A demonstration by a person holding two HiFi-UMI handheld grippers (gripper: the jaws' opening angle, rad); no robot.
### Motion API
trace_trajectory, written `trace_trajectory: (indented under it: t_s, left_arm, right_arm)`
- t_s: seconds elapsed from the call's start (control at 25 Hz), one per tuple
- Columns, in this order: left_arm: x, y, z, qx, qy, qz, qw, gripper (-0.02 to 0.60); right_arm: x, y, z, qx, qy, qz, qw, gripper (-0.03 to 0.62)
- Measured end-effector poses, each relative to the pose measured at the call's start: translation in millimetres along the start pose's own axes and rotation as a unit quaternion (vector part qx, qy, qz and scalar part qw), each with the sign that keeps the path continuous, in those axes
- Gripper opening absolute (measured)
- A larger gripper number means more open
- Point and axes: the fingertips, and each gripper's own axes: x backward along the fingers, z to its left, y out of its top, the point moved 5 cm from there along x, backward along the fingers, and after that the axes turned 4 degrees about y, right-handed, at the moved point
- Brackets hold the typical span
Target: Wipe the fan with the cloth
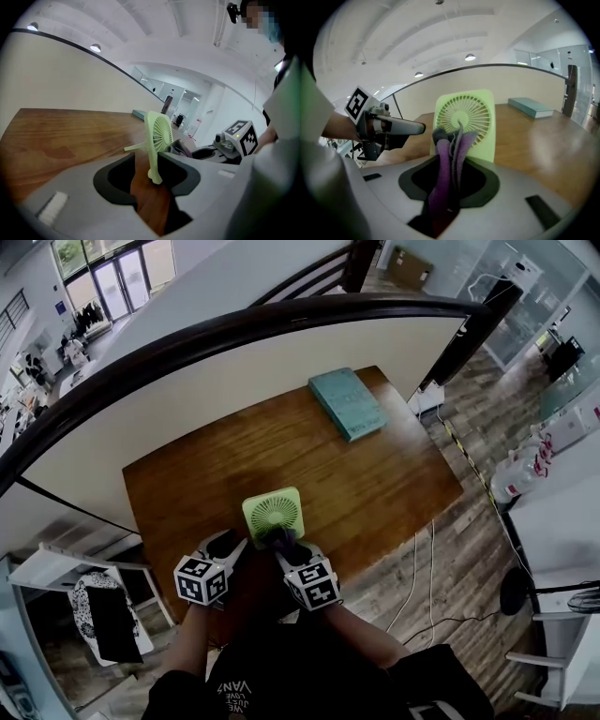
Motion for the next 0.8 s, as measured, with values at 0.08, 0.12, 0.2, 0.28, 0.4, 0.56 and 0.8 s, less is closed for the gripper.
trace_trajectory:
  t_s: [0.08,0.12,0.2,0.28,0.4,0.56,0.8]
  left_arm:
    - [-2.8,-0.9,-0.3,0.001,-0.002,0.002,1.0,0.141]
    - [-4.3,-1.4,-0.8,0.001,-0.003,0.003,1.0,0.141]
    - [-6.6,-1.5,-2.1,0.001,-0.005,0.005,1.0,0.141]
    - [-7.9,-1.5,-3.6,0.001,-0.007,0.006,1.0,0.141]
    - [-9.2,-2.4,-5.9,-0.001,-0.011,0.008,0.9999,0.141]
    - [-6.8,-2.4,-9.5,-0.004,-0.017,0.008,0.9998,0.141]
    - [3.2,4.9,-12.9,-0.006,-0.021,-0.009,0.9997,0.14]
  right_arm:
    - [8.2,-4.1,-15.2,-0.015,-0.018,-0.001,1.0,0.11]
    - [12.7,-6.1,-23.2,-0.022,-0.028,-0.002,0.999,0.11]
    - [21.5,-9.2,-38.9,-0.036,-0.049,-0.005,0.998,0.11]
    - [28.9,-11.7,-52.3,-0.048,-0.067,-0.009,0.997,0.11]
    - [38.1,-16.4,-68.4,-0.063,-0.096,-0.011,0.993,0.11]
    - [45.4,-19.3,-75.4,-0.076,-0.121,-0.013,0.99,0.11]
    - [58.5,-9.4,-59.0,-0.078,-0.128,-0.039,0.988,0.11]
